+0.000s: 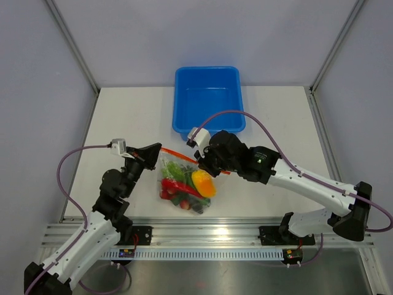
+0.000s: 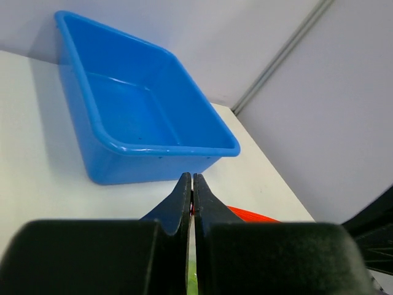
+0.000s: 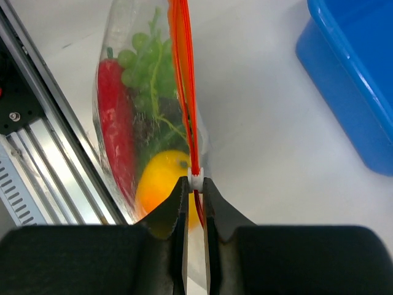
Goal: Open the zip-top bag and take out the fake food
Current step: Unzip the zipper food storage bag at the center of the board.
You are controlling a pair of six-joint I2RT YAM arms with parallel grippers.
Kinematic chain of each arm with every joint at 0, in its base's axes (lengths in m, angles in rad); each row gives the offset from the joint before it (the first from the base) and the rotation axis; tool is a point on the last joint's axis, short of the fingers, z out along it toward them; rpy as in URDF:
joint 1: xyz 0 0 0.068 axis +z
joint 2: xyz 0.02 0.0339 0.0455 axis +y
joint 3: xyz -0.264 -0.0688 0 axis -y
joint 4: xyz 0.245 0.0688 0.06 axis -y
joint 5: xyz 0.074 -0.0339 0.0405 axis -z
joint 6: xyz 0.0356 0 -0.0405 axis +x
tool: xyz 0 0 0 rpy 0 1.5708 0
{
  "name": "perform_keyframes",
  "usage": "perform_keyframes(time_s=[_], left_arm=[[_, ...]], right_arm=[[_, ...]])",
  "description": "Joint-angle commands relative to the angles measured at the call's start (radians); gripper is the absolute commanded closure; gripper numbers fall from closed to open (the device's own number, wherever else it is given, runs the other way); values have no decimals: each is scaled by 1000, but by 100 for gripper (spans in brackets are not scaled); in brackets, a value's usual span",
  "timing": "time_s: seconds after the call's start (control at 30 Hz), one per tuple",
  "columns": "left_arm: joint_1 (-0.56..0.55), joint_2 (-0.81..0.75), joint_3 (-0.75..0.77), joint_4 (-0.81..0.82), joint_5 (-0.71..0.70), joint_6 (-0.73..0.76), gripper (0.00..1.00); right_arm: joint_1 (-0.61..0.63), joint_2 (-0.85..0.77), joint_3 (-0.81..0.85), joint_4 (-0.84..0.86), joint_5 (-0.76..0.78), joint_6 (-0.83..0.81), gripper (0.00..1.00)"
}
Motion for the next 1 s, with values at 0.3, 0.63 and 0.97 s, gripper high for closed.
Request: perform_keyframes(time_s=[0.3,0.63,0.97], left_arm=[[12,-107,53,-178,-293,3,100],[12,-131,7,-65,-182,18,100],[12,-130,-36,133,-11,66,100]], right_arm=[[0,-42,153,-280,105,149,100],[2,-84,109,-225,63,132,65],[2,-102,32,21,37,89,37]])
